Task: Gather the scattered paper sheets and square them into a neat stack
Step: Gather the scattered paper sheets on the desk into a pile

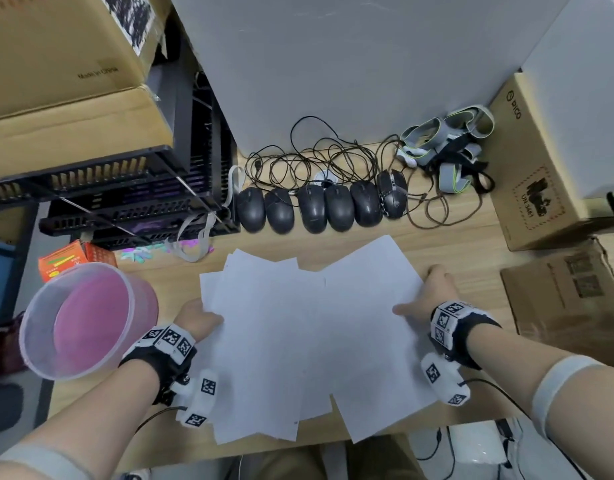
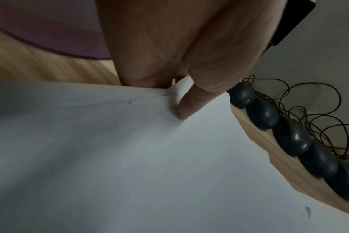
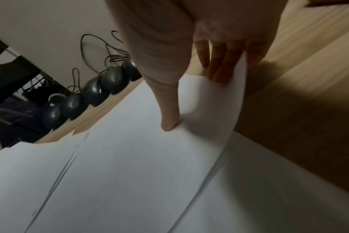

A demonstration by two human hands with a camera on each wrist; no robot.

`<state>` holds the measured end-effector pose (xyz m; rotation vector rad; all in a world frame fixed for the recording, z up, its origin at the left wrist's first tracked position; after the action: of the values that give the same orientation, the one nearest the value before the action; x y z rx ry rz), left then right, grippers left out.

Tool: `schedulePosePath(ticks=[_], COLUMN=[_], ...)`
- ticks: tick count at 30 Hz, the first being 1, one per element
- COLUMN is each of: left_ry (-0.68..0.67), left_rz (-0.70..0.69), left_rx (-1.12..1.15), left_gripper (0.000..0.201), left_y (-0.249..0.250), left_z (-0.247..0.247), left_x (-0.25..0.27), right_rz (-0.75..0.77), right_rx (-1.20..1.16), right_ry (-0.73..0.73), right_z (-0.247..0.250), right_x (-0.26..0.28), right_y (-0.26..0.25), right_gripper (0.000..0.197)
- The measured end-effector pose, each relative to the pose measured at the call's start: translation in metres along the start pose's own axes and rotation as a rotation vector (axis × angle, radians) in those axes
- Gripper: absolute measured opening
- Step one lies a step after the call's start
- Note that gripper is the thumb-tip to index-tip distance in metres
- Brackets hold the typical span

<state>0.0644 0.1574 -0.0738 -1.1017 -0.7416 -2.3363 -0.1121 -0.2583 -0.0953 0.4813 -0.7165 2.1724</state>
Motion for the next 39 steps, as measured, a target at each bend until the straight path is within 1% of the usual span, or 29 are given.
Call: schedulePosePath(ticks=[2,3,6,8,10,11,14,16,18,21,24,27,29,31,34,39], left_ry=[-0.001,0.001,-0.005,-0.009,-0.003,-0.001,-0.005,-0.007,-0.001,0.012,0.001,-0.032,-0.053,-0.069,-0.098,-0.107], left_rz=[-0.007,-0.008,0.003,0.006,0.007,0.008,0.011,0.007,0.004,-0.012,-0.007,-0.006,-0.010,-0.014,-0.020,-0.020], left_rx=[-0.006,-0.010,-0.011,-0.016,-0.018,-0.017,-0.014,-0.009,-0.010,-0.007,-0.008,-0.032,-0.029,-0.020,-0.009,-0.021], left_gripper=[0.032,0.031,0.032,0.031,0.030,0.030,0.025,0.024,0.028,0.028,0.029,0.031,0.029,0.028,0.035,0.033], left_y=[0.001,0.001,0.002,0.003,0.003,0.004,0.004,0.006,0.007,0.009,0.010,0.012,0.014,0.015,0.017,0.024], left_z=[-0.002,-0.002,-0.004,-0.005,-0.006,-0.006,-0.010,-0.012,-0.013,-0.013,-0.015,-0.021,-0.026,-0.028,-0.033,-0.036], left_x=[0.001,0.002,0.003,0.003,0.002,0.001,0.002,0.003,0.002,0.003,0.004,0.007,0.008,0.007,0.003,0.008], right_rz=[0.008,0.002,-0.061,-0.120,-0.160,-0.163,-0.127,-0.084,-0.061,-0.038,-0.022,-0.052,-0.062,-0.066,-0.056,0.070], right_rx=[0.016,0.056,0.146,0.100,-0.003,-0.061,-0.156,-0.150,-0.118,-0.092,-0.010,0.133,0.165,0.143,0.028,-0.164], right_ry=[-0.022,-0.013,0.040,0.056,0.044,0.036,0.011,-0.019,-0.066,-0.099,-0.044,0.029,0.049,0.052,0.025,-0.004], right_z=[0.000,0.001,0.000,-0.002,-0.003,-0.004,-0.007,-0.010,-0.012,-0.014,-0.018,-0.024,-0.028,-0.032,-0.038,-0.036], right_x=[0.001,0.003,0.008,0.010,0.010,0.009,0.006,0.006,0.006,0.008,0.011,0.021,0.025,0.026,0.026,0.025], right_y=[-0.002,-0.004,-0.005,-0.004,-0.002,-0.002,-0.003,-0.006,-0.010,-0.012,-0.017,-0.025,-0.031,-0.034,-0.036,-0.038], right_gripper=[0.093,0.092,0.096,0.100,0.103,0.101,0.086,0.069,0.053,0.041,0.040,0.050,0.056,0.056,0.051,0.027])
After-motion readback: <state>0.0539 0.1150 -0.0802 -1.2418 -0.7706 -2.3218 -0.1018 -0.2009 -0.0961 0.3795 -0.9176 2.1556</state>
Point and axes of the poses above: each hand's wrist, its own x-axis away from the middle knuckle, its own z-axis out of the back of the hand, y = z × x, the point moved 4 cm from there along -x, towards the middle knuckle, and after that the axes turned 10 degrees about z, right-handed, at the moved point
